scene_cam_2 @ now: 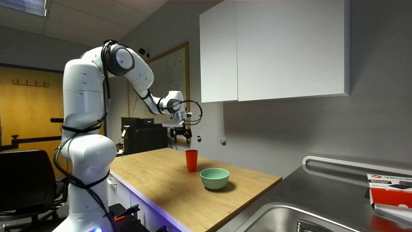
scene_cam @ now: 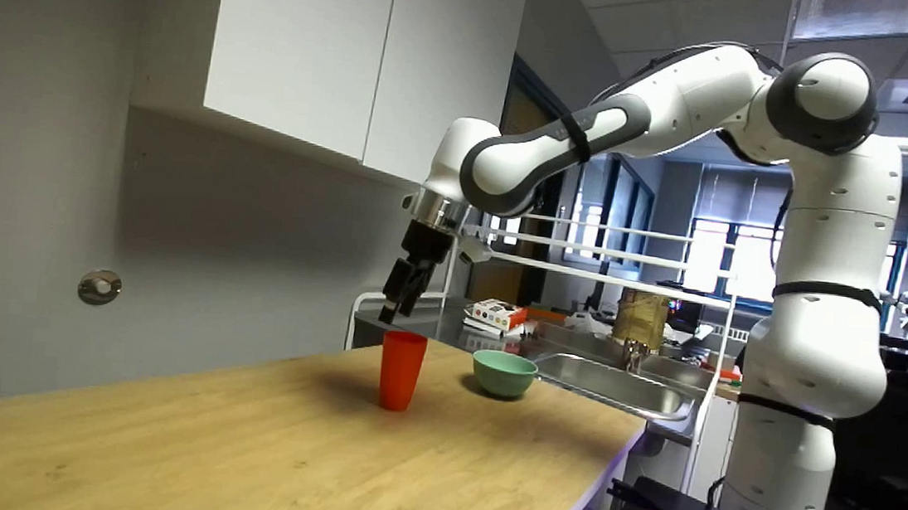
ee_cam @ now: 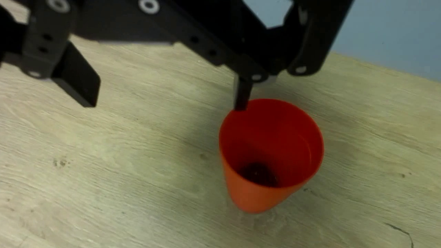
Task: Pour the contents from the orange cup into the green bowl
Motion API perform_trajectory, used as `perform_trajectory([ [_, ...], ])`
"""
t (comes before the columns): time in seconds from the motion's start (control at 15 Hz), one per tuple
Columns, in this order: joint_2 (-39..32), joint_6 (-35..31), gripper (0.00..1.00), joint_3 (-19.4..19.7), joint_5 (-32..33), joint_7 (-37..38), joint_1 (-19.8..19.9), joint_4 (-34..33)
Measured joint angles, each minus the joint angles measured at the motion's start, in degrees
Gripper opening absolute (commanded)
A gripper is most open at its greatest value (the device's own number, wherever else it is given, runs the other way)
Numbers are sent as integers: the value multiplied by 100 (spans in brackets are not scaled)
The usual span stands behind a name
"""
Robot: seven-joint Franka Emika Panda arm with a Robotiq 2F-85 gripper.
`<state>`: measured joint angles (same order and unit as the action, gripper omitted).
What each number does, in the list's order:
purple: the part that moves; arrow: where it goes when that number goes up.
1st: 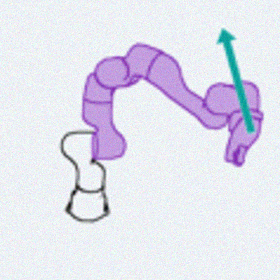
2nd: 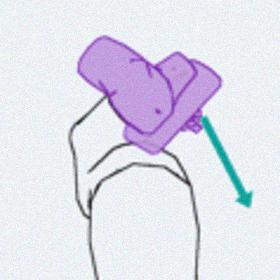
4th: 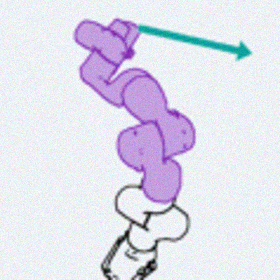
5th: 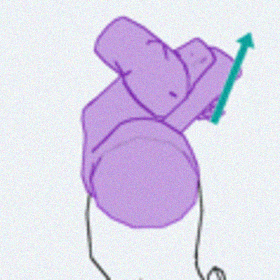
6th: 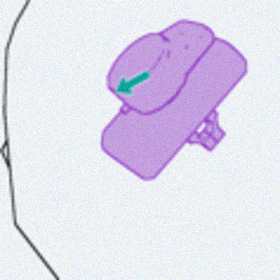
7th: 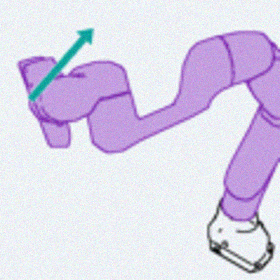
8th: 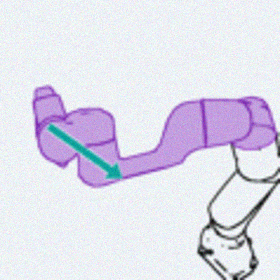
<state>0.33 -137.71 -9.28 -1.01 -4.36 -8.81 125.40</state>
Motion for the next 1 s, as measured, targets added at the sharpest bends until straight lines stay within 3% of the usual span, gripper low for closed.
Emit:
perform_trajectory([
  [0.27,-800,146,100,70,-69,-176,85,-532],
  [0.33,-958,188,96,81,-111,-230,115,-639],
  [0.4,-1102,222,73,88,-158,-284,151,-737],
  [0.53,-1317,305,70,96,-239,-375,230,-905],
  [1.0,-1488,465,18,111,-406,-484,430,-1188],
])
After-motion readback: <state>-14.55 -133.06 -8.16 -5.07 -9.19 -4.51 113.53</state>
